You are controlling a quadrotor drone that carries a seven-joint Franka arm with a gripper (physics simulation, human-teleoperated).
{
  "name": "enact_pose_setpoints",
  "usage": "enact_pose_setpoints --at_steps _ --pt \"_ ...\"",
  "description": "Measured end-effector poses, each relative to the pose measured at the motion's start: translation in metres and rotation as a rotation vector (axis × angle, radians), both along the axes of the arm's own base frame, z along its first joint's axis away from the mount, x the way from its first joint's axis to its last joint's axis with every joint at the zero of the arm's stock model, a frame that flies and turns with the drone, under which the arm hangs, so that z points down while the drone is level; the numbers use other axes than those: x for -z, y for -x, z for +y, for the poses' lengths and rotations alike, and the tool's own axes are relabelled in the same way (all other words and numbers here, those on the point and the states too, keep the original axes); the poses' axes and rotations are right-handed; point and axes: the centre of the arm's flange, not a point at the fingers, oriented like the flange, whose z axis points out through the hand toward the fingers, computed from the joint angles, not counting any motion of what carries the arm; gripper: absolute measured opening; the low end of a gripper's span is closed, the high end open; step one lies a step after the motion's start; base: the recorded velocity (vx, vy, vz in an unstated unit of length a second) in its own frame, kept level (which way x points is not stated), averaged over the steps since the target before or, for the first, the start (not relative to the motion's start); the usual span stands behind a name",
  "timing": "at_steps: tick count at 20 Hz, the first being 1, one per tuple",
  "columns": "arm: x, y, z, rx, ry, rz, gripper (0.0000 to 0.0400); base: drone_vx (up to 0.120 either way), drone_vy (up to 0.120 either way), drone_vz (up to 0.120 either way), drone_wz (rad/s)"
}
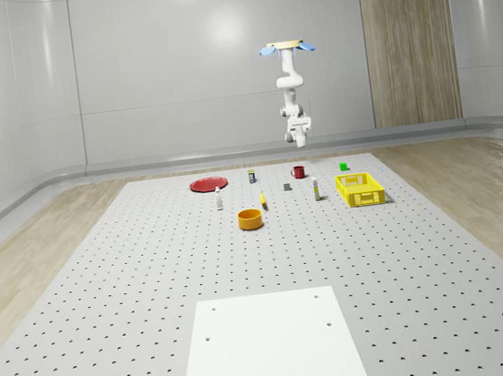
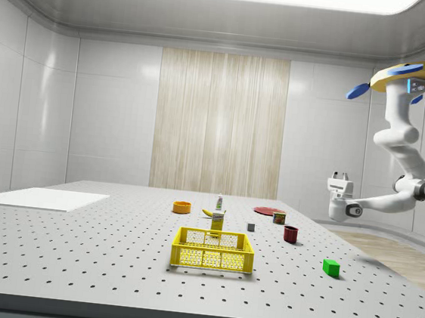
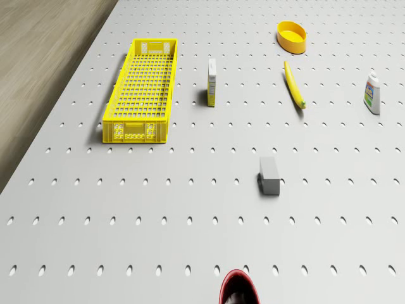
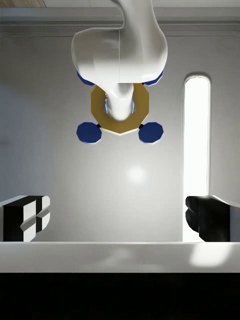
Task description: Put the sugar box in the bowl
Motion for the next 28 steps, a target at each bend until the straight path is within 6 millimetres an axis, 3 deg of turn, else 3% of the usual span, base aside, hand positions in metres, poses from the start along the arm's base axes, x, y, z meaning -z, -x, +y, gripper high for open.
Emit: enact_pose_setpoints --at_steps 28 --pt "0.0 0.0021 0.0065 0.001 0.066 -0.021 0.04 0.12 0.0 0.0 0.0"
